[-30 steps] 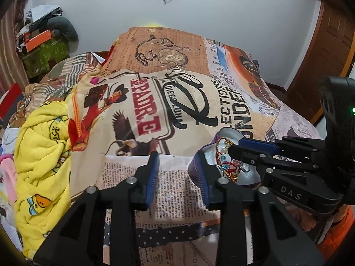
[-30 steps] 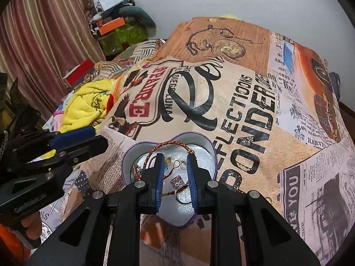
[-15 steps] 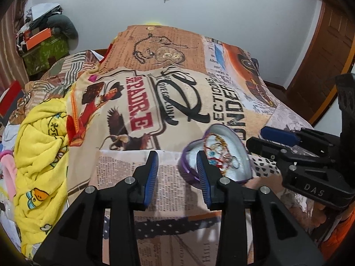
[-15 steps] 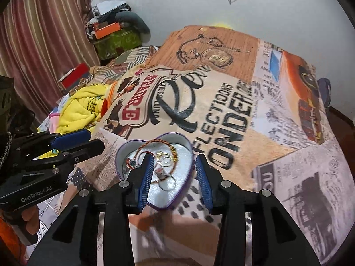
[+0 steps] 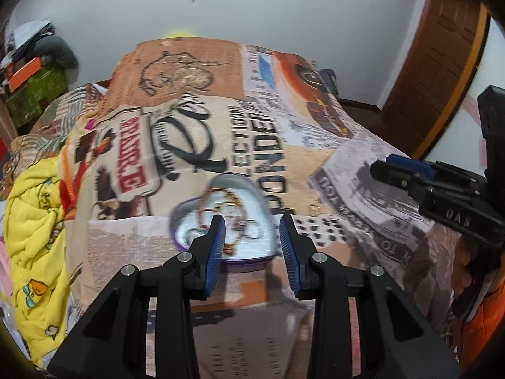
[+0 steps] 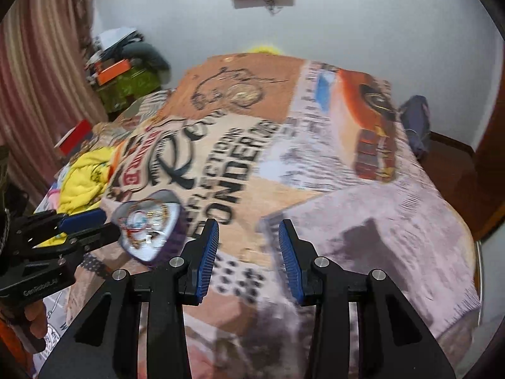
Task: Organize jewelry
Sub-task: 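Move both tools away from the tin toward the remaining gold hoop earrings, then grasp a gold hoop earring with the right tool while the left tool grasps another hoop, then carry both hoop earrings over the heart tin with both tools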
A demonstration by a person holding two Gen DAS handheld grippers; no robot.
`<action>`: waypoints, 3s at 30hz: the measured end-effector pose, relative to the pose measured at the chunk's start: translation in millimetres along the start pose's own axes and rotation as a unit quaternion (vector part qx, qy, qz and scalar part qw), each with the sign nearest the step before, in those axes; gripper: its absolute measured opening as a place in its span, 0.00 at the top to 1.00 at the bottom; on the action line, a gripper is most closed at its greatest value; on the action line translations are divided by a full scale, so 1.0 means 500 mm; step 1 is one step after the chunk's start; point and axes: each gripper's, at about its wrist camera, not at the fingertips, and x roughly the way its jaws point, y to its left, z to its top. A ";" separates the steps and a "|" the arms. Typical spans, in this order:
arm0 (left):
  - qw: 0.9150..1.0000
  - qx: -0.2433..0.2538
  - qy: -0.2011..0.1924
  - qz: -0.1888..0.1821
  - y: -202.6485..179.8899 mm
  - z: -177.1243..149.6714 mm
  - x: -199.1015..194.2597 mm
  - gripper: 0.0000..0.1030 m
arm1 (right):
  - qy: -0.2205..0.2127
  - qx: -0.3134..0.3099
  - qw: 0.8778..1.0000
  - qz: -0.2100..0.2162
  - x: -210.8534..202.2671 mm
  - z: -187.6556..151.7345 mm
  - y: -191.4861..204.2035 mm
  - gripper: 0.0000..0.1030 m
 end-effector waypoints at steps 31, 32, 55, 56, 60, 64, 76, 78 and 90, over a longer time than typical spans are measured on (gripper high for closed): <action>0.995 0.041 0.064 -0.060 -0.110 -0.018 0.155 0.73 | 0.109 0.009 0.994 0.022 0.130 -0.079 -0.082 0.80; 0.995 0.041 0.064 -0.059 -0.110 -0.017 0.158 0.74 | 0.113 0.004 0.993 0.022 0.136 -0.077 -0.078 0.85; 0.994 0.077 0.070 -0.039 -0.154 -0.001 0.201 0.75 | 0.049 -0.013 0.999 0.006 0.052 -0.072 -0.081 0.93; 0.994 0.079 0.071 -0.036 -0.155 0.002 0.207 0.75 | 0.045 -0.009 0.999 0.006 0.046 -0.071 -0.085 0.93; 0.993 0.083 0.078 -0.023 -0.160 0.012 0.234 0.77 | 0.030 0.007 0.999 0.009 0.029 -0.064 -0.100 0.93; 0.993 0.085 0.086 -0.015 -0.163 0.015 0.258 0.81 | 0.021 0.018 1.000 0.013 0.021 -0.059 -0.110 0.93; 0.991 0.108 0.072 -0.017 -0.178 0.006 0.251 0.94 | 0.012 0.033 0.999 0.022 0.003 -0.063 -0.117 0.93; 0.992 0.102 0.069 -0.017 -0.174 0.006 0.239 0.94 | 0.011 0.033 0.999 0.022 -0.001 -0.063 -0.115 0.93; 0.997 0.078 0.008 -0.015 -0.136 0.030 0.106 0.94 | -0.013 0.019 0.999 0.030 -0.039 -0.037 -0.066 0.93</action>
